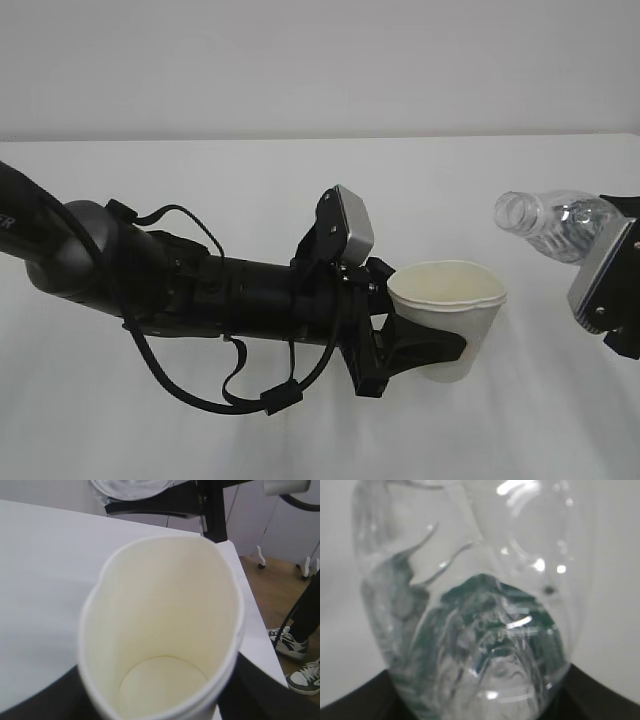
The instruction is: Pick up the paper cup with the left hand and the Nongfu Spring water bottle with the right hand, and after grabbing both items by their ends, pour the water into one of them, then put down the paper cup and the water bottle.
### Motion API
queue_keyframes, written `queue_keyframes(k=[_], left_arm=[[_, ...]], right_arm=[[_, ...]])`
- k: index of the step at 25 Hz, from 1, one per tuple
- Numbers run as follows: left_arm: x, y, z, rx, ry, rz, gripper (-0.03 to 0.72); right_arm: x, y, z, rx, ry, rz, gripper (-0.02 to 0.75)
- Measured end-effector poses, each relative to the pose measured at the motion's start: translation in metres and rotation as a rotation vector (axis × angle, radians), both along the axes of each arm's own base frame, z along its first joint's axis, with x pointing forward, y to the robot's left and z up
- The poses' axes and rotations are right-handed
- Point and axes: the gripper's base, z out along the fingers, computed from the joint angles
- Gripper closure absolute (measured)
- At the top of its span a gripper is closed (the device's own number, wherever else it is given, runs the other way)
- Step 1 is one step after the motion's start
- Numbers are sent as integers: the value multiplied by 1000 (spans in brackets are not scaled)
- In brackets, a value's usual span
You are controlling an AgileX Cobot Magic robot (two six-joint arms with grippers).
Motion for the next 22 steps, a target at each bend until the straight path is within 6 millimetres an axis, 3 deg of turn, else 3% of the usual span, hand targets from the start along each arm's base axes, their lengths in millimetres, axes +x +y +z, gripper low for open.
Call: queue_keyframes(k=[22], left_arm=[[-8, -7, -1, 16, 3, -17, 274]], right_arm=[[1, 0, 2, -143, -50, 51, 310]])
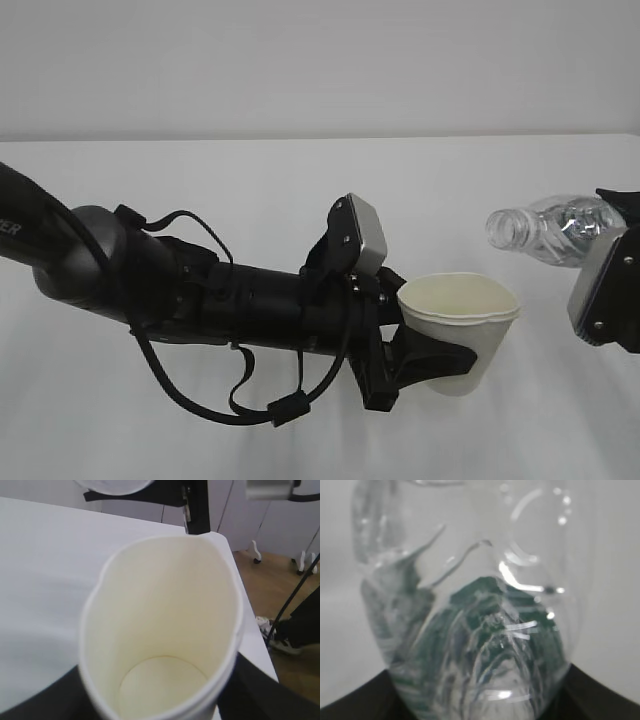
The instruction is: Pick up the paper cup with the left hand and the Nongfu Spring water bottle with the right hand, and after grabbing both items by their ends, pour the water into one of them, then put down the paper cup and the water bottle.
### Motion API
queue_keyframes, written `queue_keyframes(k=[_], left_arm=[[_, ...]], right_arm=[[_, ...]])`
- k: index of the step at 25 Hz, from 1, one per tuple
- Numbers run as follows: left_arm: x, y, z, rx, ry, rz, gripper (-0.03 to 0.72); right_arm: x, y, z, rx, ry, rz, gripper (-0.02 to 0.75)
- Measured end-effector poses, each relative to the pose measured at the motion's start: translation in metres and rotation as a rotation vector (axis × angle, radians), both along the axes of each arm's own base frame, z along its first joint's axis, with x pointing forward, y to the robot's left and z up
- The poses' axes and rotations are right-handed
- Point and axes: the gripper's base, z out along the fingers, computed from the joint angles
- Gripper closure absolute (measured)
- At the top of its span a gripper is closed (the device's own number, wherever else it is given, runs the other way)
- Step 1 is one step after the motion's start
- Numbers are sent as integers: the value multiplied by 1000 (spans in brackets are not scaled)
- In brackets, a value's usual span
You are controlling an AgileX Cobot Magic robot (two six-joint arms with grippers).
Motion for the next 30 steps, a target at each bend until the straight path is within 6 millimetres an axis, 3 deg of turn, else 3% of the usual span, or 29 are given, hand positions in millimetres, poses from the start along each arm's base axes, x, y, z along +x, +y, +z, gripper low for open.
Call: queue_keyframes(k=[30], left_arm=[[1, 0, 0, -4, 3, 9, 274]], right_arm=[[0, 0, 2, -149, -41, 48, 310]])
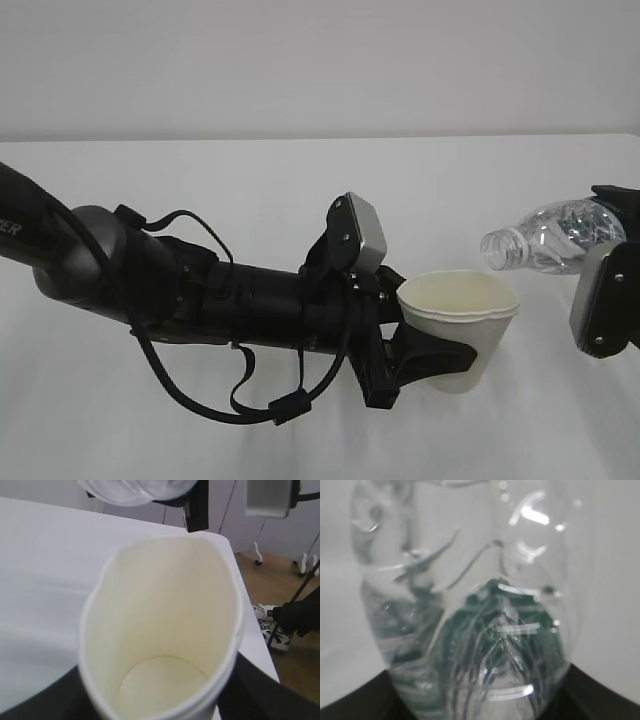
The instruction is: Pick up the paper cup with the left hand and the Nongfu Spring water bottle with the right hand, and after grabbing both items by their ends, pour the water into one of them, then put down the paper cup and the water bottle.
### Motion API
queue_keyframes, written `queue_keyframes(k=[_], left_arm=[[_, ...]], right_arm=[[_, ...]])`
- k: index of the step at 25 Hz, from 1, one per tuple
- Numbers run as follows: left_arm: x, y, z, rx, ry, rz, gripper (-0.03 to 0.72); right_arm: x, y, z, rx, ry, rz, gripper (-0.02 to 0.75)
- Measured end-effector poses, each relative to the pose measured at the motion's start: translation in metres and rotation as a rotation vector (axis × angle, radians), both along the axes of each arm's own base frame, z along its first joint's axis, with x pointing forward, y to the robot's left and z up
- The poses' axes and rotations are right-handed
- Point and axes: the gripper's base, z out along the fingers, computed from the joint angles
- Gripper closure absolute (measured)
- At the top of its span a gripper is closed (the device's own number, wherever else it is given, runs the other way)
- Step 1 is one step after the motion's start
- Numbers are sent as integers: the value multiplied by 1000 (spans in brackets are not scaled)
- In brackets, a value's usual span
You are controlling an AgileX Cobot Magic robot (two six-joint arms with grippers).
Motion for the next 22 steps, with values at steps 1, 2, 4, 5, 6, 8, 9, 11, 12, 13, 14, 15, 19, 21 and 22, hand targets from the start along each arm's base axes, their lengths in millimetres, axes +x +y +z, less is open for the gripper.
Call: queue_keyframes(k=[1, 2, 4, 5, 6, 8, 9, 11, 12, 13, 14, 15, 19, 21, 22], left_arm=[[0, 0, 0, 0, 0, 0, 274], [0, 0, 0, 0, 0, 0, 274], [0, 0, 0, 0, 0, 0, 274], [0, 0, 0, 0, 0, 0, 274], [0, 0, 0, 0, 0, 0, 274], [0, 0, 0, 0, 0, 0, 274], [0, 0, 0, 0, 0, 0, 274], [0, 0, 0, 0, 0, 0, 274], [0, 0, 0, 0, 0, 0, 274], [0, 0, 0, 0, 0, 0, 274], [0, 0, 0, 0, 0, 0, 274], [0, 0, 0, 0, 0, 0, 274], [0, 0, 0, 0, 0, 0, 274], [0, 0, 0, 0, 0, 0, 276], [0, 0, 0, 0, 0, 0, 278]], right_arm=[[0, 0, 0, -1, -3, 1, 310], [0, 0, 0, -1, -4, 1, 310], [0, 0, 1, -2, -11, 1, 310], [0, 0, 1, -1, -17, 1, 310], [1, 0, 2, 0, -22, 2, 310], [1, 0, 2, -1, -27, 2, 310], [1, 0, 2, -1, -28, 2, 310], [1, 0, 3, -1, -31, 2, 310], [2, 0, 4, 0, -35, 2, 310], [2, 0, 4, 0, -37, 2, 310], [2, 0, 4, 0, -37, 2, 310], [2, 0, 4, -6, -38, 4, 310], [2, 0, 4, -15, -40, 8, 310], [2, 1, 4, -21, -41, 14, 311], [2, 1, 4, -23, -42, 17, 311]])
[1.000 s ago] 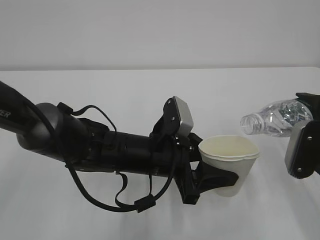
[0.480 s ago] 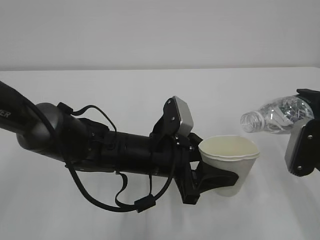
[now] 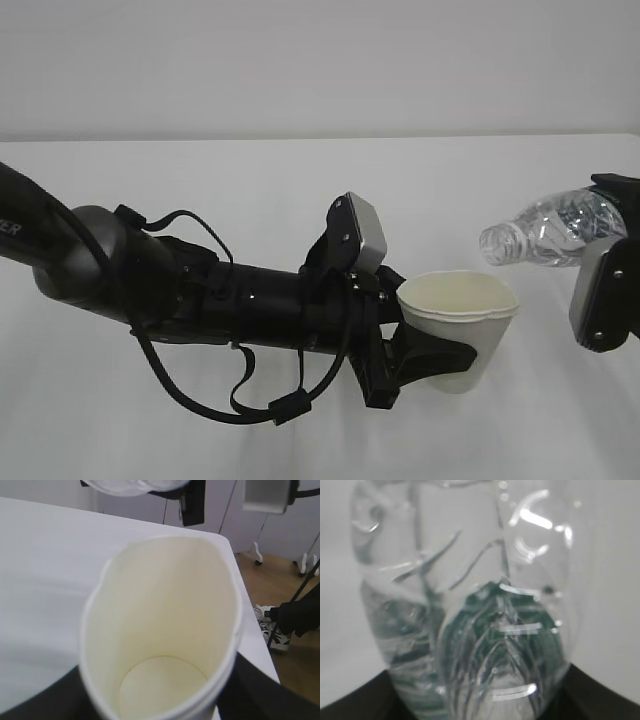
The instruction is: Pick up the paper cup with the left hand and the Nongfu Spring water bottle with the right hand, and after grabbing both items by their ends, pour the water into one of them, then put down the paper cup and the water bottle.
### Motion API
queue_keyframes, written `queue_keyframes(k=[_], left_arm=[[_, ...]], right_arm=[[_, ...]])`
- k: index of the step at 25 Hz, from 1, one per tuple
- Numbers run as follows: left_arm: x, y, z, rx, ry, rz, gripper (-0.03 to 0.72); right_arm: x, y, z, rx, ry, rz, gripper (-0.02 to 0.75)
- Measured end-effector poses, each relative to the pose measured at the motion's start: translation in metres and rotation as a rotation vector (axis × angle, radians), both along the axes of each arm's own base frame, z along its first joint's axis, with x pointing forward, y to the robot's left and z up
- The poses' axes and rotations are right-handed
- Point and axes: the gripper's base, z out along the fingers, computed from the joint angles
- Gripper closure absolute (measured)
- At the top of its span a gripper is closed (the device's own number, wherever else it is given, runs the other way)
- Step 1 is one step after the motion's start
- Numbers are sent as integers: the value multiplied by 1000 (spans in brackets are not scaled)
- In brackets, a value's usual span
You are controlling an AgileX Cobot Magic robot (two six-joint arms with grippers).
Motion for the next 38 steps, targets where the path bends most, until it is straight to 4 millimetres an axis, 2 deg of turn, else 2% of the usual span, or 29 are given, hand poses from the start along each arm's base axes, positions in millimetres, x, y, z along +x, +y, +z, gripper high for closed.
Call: queue_keyframes(k=[38], left_arm=[[0, 0, 0, 0, 0, 0, 279]], right_arm=[[3, 2, 4, -10, -34, 18, 311]])
